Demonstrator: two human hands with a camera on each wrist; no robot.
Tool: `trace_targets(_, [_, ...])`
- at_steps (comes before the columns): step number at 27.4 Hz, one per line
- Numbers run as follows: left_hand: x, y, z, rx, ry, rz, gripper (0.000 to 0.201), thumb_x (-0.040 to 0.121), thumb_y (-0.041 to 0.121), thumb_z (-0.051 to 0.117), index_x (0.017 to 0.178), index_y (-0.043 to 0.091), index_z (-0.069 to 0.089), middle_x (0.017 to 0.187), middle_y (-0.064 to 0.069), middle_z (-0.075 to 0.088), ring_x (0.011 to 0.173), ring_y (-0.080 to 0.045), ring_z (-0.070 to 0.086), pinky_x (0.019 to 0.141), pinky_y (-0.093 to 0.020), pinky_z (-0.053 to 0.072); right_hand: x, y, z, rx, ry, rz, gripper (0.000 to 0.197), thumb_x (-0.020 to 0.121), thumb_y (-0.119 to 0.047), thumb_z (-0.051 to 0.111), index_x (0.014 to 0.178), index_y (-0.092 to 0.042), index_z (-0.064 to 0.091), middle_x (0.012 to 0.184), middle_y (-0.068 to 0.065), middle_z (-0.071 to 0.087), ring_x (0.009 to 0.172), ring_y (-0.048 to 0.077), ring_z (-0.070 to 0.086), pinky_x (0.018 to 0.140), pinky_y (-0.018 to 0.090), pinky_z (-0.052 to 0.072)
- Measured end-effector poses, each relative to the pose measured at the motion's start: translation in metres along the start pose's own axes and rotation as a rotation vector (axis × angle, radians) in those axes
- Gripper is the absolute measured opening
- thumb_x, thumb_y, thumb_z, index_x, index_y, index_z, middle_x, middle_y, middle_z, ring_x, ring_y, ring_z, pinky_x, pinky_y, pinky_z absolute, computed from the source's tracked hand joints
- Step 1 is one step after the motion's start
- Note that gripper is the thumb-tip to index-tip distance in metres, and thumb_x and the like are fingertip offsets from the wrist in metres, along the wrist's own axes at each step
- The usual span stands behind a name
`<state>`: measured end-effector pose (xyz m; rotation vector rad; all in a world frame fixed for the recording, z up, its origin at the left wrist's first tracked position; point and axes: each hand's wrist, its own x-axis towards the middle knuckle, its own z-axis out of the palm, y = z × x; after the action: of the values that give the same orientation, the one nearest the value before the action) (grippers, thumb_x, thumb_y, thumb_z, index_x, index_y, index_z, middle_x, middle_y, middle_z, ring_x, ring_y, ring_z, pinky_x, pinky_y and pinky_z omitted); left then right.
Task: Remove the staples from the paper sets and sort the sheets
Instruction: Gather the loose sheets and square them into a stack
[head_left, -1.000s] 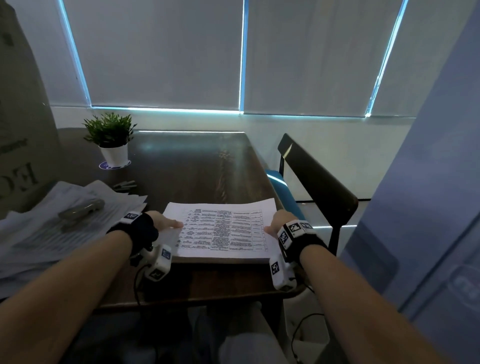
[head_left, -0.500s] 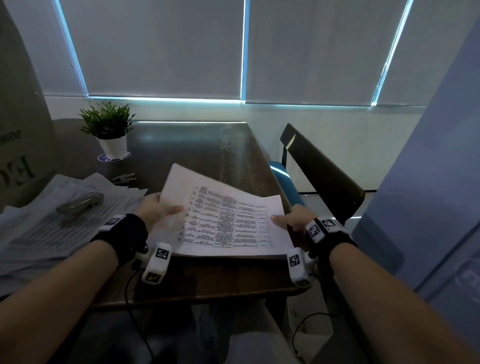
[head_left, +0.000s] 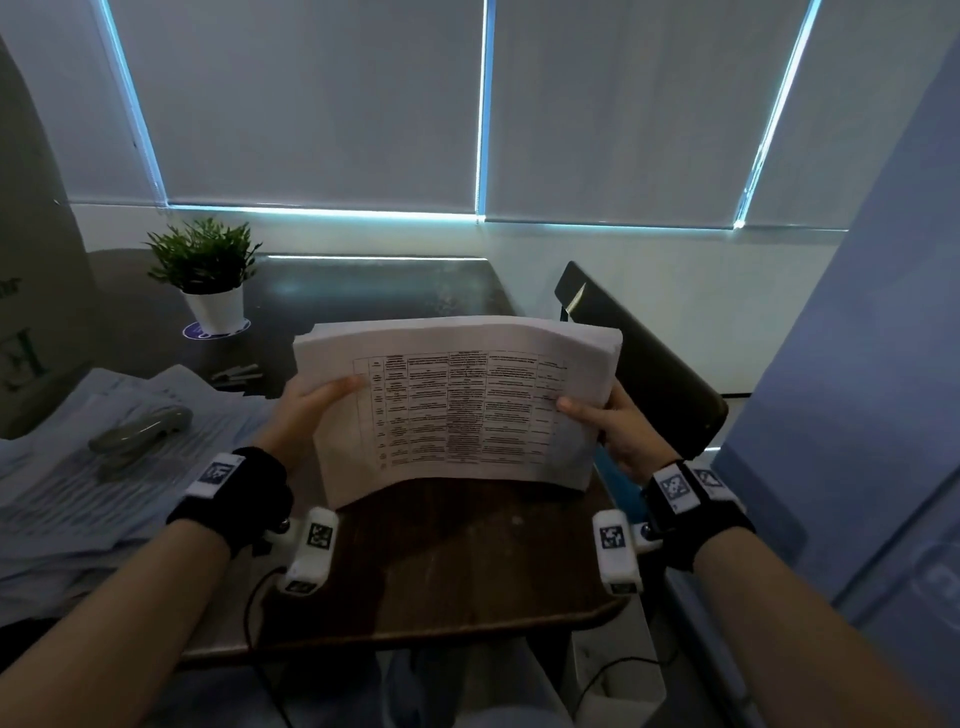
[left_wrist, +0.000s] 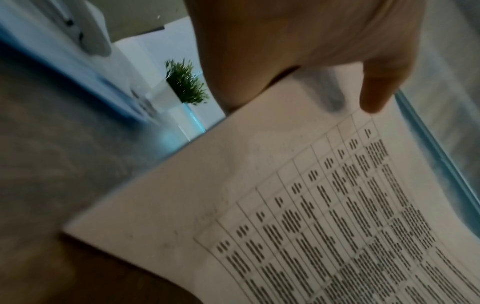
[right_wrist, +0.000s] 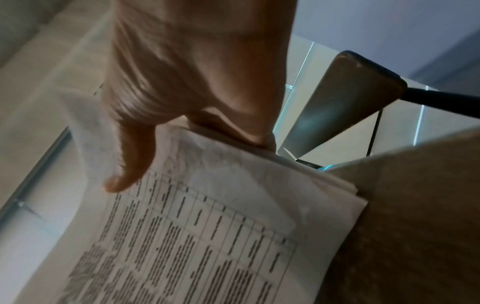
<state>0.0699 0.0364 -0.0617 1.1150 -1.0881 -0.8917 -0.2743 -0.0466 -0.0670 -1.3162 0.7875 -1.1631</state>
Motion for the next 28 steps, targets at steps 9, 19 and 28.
trace_targets(9, [0.016, 0.006, 0.024, -0.041, 0.294, 0.198, 0.018, 0.063, 0.014, 0.045, 0.079, 0.016, 0.052, 0.075, -0.002, 0.052, 0.068, -0.014, 0.051, 0.058, -0.027, 0.042, 0.021, 0.0, -0.004, 0.091, 0.029, -0.082, 0.073, 0.054, -0.037, 0.092, 0.115, -0.008, 0.064, 0.108, 0.008, 0.074, 0.103, 0.023, 0.07, 0.079, 0.029, 0.058])
trace_targets(19, [0.023, -0.009, 0.007, -0.044, 0.179, 0.142, 0.032, 0.065, 0.015, 0.045, 0.095, 0.014, 0.055, 0.086, -0.006, 0.057, 0.079, -0.02, 0.057, 0.065, -0.033, 0.048, 0.022, 0.01, -0.004, 0.094, -0.059, -0.048, 0.068, 0.058, -0.032, 0.09, 0.117, -0.012, 0.062, 0.107, 0.006, 0.073, 0.105, 0.023, 0.068, 0.083, 0.032, 0.057])
trace_targets(28, [0.021, -0.009, 0.002, -0.052, 0.181, 0.206, 0.046, 0.065, 0.015, 0.043, 0.109, 0.006, 0.05, 0.087, -0.002, 0.056, 0.071, -0.011, 0.056, 0.054, -0.021, 0.046, 0.024, 0.012, -0.004, 0.085, -0.01, -0.049, 0.083, 0.044, -0.045, 0.095, 0.113, -0.013, 0.065, 0.107, 0.007, 0.074, 0.101, 0.018, 0.07, 0.081, 0.028, 0.056])
